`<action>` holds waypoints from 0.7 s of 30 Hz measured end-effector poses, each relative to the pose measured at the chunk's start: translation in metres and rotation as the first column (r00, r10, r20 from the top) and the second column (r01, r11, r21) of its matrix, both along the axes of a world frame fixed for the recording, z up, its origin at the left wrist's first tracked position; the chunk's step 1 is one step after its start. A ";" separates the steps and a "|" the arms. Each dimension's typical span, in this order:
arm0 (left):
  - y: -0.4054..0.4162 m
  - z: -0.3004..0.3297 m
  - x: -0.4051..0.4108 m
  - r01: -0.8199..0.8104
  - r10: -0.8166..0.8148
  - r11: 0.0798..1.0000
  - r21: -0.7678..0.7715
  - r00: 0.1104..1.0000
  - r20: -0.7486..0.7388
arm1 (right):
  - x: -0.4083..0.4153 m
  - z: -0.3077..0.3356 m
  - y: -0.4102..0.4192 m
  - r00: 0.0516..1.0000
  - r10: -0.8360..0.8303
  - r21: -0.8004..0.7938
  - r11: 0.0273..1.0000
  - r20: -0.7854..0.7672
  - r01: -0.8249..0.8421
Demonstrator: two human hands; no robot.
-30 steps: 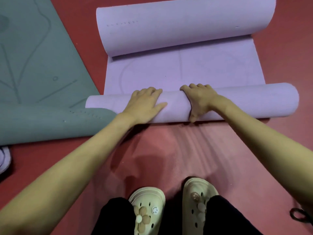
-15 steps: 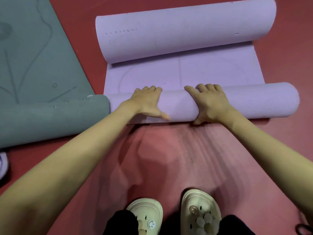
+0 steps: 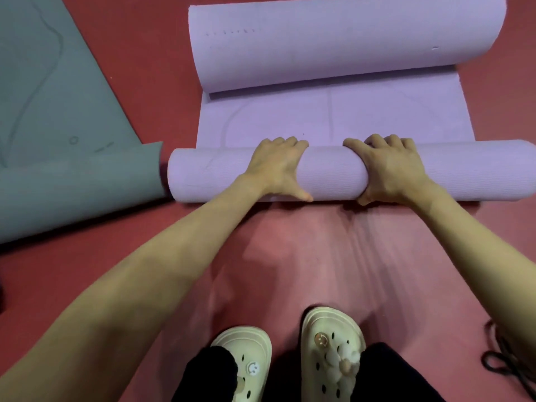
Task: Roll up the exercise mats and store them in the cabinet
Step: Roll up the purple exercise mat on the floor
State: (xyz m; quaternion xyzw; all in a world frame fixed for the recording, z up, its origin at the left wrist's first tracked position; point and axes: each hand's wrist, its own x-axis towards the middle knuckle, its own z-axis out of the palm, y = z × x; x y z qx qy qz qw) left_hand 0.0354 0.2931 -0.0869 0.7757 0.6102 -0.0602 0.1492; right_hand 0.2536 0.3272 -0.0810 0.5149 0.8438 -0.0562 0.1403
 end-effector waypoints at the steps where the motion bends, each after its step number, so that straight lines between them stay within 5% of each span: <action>1: -0.004 -0.001 0.006 0.013 -0.013 1.000 0.007 1.000 -0.012 | 0.006 -0.001 -0.006 1.000 -0.009 0.003 1.000 0.003 0.009; 12: -0.060 -0.003 0.034 0.040 -0.036 0.988 -0.151 0.999 0.030 | 0.039 0.000 -0.053 0.996 0.046 -0.233 0.972 0.072 -0.028; 21: -0.066 -0.008 0.035 0.118 -0.115 0.993 0.026 0.989 -0.090 | 0.021 0.020 -0.010 0.996 -0.043 -0.567 0.820 0.073 0.077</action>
